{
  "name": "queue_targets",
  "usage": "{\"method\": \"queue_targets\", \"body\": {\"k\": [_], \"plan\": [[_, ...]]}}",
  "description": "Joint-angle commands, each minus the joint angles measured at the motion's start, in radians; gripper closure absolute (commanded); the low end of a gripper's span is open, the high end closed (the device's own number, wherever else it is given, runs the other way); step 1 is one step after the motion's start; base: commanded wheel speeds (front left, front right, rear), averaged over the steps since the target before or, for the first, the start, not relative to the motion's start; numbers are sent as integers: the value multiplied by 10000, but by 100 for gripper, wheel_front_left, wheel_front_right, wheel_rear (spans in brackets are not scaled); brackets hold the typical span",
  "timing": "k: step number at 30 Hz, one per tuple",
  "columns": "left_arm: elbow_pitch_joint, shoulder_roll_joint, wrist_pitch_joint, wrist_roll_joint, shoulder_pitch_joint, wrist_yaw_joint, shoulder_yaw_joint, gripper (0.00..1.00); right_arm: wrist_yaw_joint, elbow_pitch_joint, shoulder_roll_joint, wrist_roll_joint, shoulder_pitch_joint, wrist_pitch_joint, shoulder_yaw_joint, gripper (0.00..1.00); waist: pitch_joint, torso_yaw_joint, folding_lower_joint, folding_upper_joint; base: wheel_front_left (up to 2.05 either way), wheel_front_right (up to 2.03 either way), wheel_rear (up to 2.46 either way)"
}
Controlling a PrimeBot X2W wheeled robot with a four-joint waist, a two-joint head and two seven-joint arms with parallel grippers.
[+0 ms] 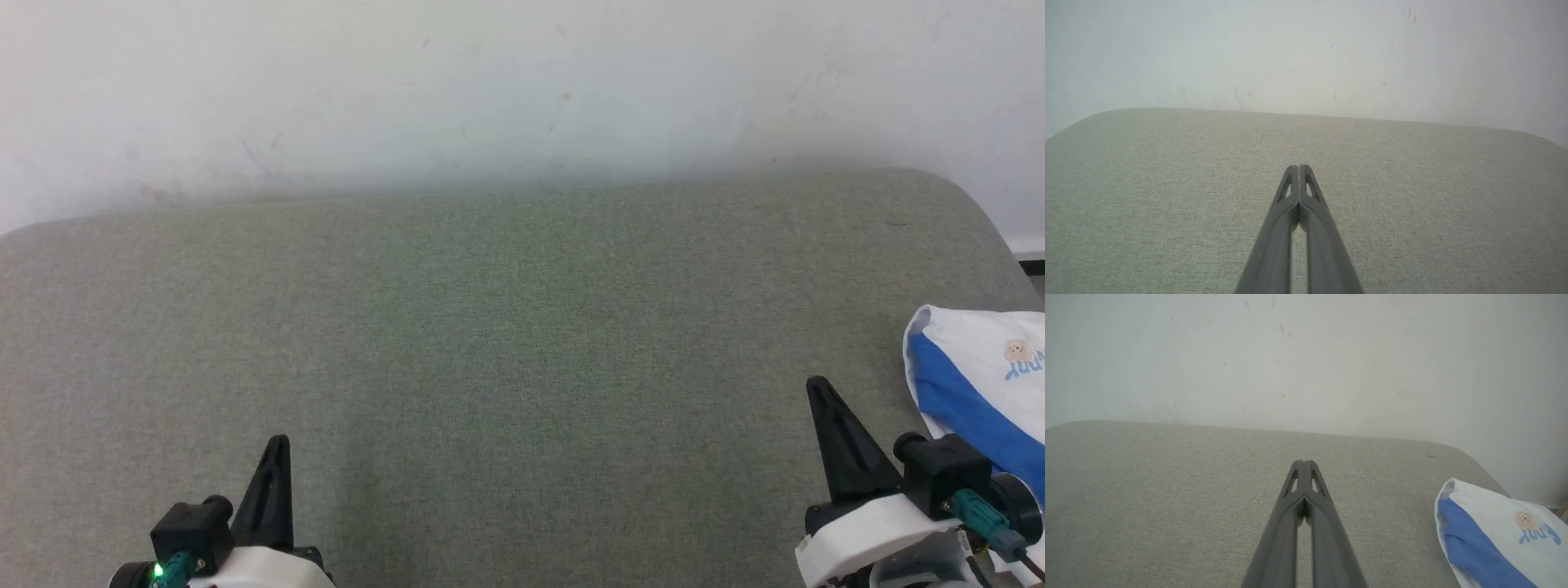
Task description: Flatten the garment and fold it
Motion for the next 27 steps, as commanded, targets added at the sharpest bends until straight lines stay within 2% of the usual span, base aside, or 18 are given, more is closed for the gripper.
{"method": "queue_targets", "body": {"k": [1,27], "plan": [[-73,-28,43,148,-141,71,-26,100,-2,20,7,-50,-120,25,0,100,-2,3,0,-1,0,0,0],[-443,-122,573,511,-309,231,-185,100,-4,60,15,-201,-282,246,-21,100,-56,76,0,-1,0,0,0]]}}
